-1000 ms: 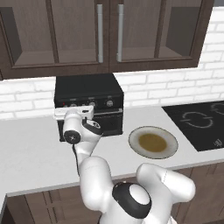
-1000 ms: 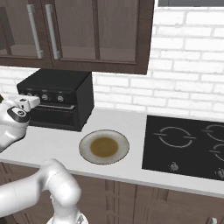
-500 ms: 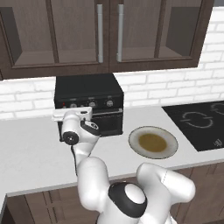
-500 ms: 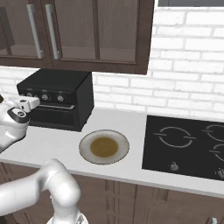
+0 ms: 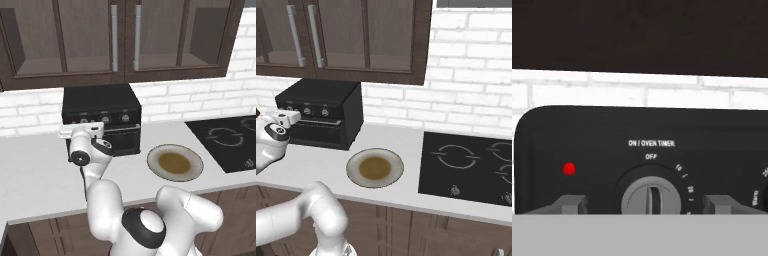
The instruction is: Pick up the kebab skewer and baguette bread, and place them inside the toaster oven. Close the toaster oven door and start by setting the timer.
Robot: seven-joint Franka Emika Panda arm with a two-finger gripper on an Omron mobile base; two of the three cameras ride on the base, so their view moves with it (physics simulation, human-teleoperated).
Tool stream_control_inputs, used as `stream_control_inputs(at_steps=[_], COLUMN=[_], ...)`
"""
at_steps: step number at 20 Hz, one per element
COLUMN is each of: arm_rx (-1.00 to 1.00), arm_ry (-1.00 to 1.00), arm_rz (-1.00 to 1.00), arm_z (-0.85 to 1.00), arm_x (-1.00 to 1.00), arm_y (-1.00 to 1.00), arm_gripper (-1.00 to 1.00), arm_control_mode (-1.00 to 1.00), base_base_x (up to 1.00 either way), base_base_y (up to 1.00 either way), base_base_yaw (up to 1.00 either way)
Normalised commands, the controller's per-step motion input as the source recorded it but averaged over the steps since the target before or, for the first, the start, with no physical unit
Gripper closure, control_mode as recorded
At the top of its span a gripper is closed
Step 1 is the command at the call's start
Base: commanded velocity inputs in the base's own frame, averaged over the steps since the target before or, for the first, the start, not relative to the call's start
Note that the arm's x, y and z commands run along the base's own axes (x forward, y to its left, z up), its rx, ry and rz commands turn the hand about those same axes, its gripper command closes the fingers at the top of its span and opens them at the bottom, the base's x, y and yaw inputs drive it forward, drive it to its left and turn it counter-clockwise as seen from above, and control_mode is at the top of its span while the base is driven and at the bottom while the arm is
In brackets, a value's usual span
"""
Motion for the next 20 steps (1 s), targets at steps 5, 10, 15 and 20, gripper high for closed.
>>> stream_control_inputs(at_steps=[5,10,15,20], arm_rx=[0.00,0.00,0.00,0.00], arm_ry=[-0.03,-0.02,-0.03,-0.05], arm_rz=[0.00,0.00,0.00,0.00], arm_z=[0.00,0.00,0.00,0.00], arm_x=[0.00,0.00,0.00,-0.02], arm_y=[0.00,0.00,0.00,0.00], arm_gripper=[-1.00,-1.00,-1.00,-1.00], arm_control_mode=[-1.00,-1.00,-1.00,-1.00], base_base_x=[0.00,0.00,0.00,0.00], base_base_y=[0.00,0.00,0.00,0.00], base_base_yaw=[0.00,0.00,0.00,0.00])
